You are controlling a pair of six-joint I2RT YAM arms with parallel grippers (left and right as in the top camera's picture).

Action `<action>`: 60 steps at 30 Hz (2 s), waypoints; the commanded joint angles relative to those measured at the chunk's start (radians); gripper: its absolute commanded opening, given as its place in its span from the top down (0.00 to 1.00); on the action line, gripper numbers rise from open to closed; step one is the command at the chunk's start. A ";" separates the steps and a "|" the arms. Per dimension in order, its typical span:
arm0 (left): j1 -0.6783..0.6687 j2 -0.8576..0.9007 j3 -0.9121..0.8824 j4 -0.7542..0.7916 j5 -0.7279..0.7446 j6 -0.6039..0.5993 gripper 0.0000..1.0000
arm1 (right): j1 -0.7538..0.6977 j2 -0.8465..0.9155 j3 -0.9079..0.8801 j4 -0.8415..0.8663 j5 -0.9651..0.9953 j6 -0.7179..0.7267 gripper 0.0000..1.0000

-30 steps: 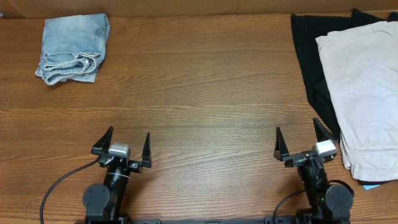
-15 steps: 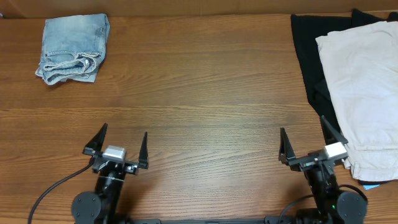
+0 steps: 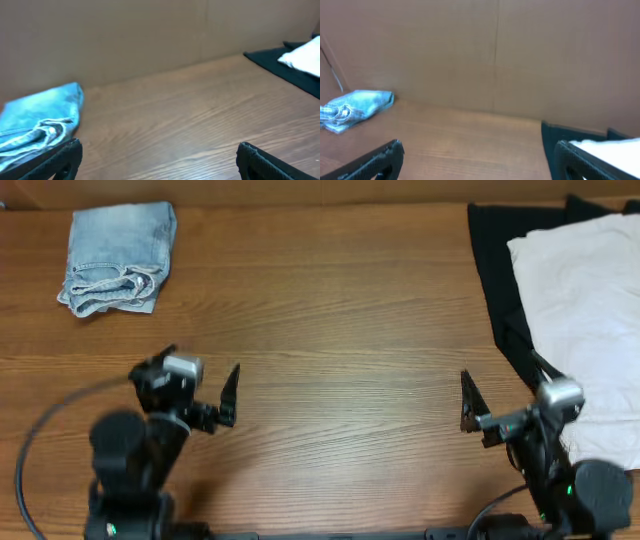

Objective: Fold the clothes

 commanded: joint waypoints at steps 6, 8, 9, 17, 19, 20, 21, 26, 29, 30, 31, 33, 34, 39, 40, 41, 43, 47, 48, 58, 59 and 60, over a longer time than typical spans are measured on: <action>0.007 0.362 0.383 -0.268 0.093 0.020 0.00 | -0.001 0.359 0.310 -0.234 -0.044 -0.001 0.00; 0.007 0.417 0.437 -0.318 0.093 0.042 0.00 | -0.001 0.452 0.376 -0.302 -0.045 -0.001 0.00; 0.007 0.440 0.456 -0.334 0.093 0.059 0.00 | -0.001 0.496 0.406 -0.334 -0.044 -0.001 0.00; 0.007 0.565 0.475 -0.340 0.147 0.116 0.00 | -0.001 0.888 0.546 -0.437 -0.071 0.000 0.00; 0.007 0.591 0.475 -0.339 0.168 0.116 0.00 | -0.001 0.966 0.546 -0.423 -0.100 0.004 0.00; 0.007 0.601 0.475 -0.336 0.176 0.116 0.01 | -0.001 0.991 0.546 -0.423 -0.121 0.003 0.00; 0.007 0.611 0.475 -0.332 0.185 0.116 0.00 | -0.001 1.025 0.546 -0.424 -0.152 0.003 0.00; 0.007 0.663 0.475 -0.304 0.263 0.116 0.00 | -0.030 1.174 0.546 -0.420 -0.069 0.106 0.00; 0.007 0.679 0.475 -0.286 0.275 0.116 0.00 | -0.083 1.212 0.546 -0.440 0.150 0.303 0.00; 0.007 0.681 0.475 -0.282 0.275 0.116 0.00 | -0.107 1.220 0.546 -0.455 0.226 0.371 0.00; 0.007 0.684 0.475 -0.277 0.275 0.116 0.00 | -0.137 1.226 0.546 -0.477 0.303 0.440 0.00; 0.007 0.685 0.475 -0.261 0.274 0.116 0.00 | -0.193 1.232 0.543 -0.503 0.388 0.515 0.00; 0.007 0.685 0.475 -0.252 0.275 0.116 0.00 | -0.225 1.233 0.539 -0.505 0.402 0.524 0.00; 0.007 0.685 0.475 -0.207 0.275 0.116 0.00 | -0.400 1.233 0.507 -0.483 0.403 0.521 0.00; 0.007 0.685 0.475 -0.203 0.275 0.113 0.00 | -0.425 1.233 0.500 -0.479 0.403 0.520 0.00; 0.006 0.685 0.475 -0.197 0.274 0.108 0.01 | -0.442 1.233 0.496 -0.475 0.403 0.520 0.00; 0.003 0.685 0.475 -0.188 0.274 0.108 0.00 | -0.467 1.235 0.486 -0.462 0.404 0.517 0.01; 0.003 0.685 0.475 -0.170 0.274 0.105 0.00 | -0.491 1.244 0.458 -0.422 0.420 0.517 0.01; 0.003 0.685 0.475 -0.168 0.274 0.105 0.00 | -0.491 1.244 0.444 -0.409 0.429 0.517 0.01; 0.003 0.686 0.475 -0.166 0.274 0.105 0.00 | -0.492 1.245 0.300 -0.315 0.464 0.517 0.08; 0.003 0.686 0.475 -0.166 0.274 0.105 0.00 | -0.492 1.245 0.287 -0.295 0.474 0.517 0.10; 0.003 0.687 0.475 -0.166 0.274 0.105 0.00 | -0.492 1.245 0.278 -0.281 0.483 0.517 0.12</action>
